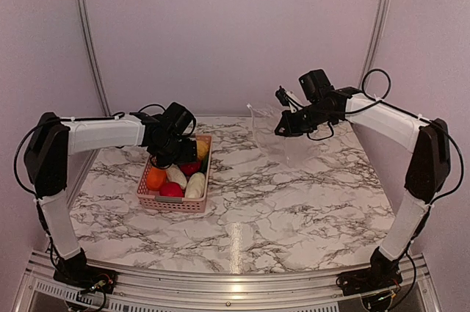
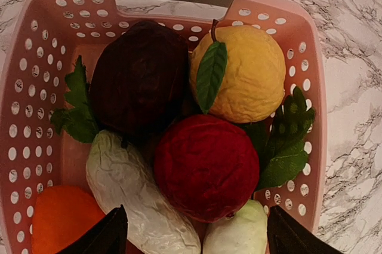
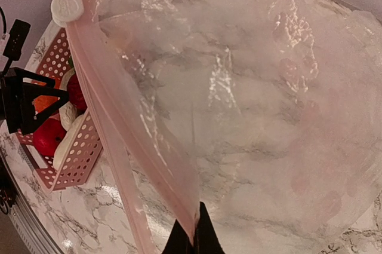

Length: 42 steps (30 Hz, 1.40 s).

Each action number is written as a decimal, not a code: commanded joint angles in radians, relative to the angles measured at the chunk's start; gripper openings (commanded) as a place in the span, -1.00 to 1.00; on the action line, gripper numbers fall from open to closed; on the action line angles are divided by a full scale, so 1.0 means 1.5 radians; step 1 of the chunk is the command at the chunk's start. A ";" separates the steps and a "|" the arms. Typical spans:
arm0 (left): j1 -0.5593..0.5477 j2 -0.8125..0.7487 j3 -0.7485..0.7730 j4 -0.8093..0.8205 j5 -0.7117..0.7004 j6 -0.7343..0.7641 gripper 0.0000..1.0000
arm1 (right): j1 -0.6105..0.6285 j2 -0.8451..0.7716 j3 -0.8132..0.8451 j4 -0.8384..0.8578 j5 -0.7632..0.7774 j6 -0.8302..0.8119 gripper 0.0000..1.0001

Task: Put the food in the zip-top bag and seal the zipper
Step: Pick up the fake fruit from the bin.

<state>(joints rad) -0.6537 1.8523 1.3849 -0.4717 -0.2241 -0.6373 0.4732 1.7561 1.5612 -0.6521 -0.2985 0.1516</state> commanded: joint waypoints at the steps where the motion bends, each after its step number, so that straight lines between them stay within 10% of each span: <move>1: 0.008 0.044 0.046 -0.047 0.022 -0.010 0.66 | 0.003 0.004 0.026 -0.008 -0.014 -0.009 -1.00; 21: 0.018 0.164 0.153 -0.101 0.055 -0.007 0.59 | 0.003 0.012 0.012 0.005 -0.046 0.009 -1.00; 42: 0.012 -0.015 0.180 -0.088 0.101 -0.004 0.20 | 0.026 0.025 0.035 -0.008 -0.054 0.053 -1.00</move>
<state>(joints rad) -0.6319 1.9148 1.6192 -0.6224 -0.1085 -0.6476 0.4847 1.7782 1.5631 -0.6540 -0.3618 0.1951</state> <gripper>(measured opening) 0.676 0.004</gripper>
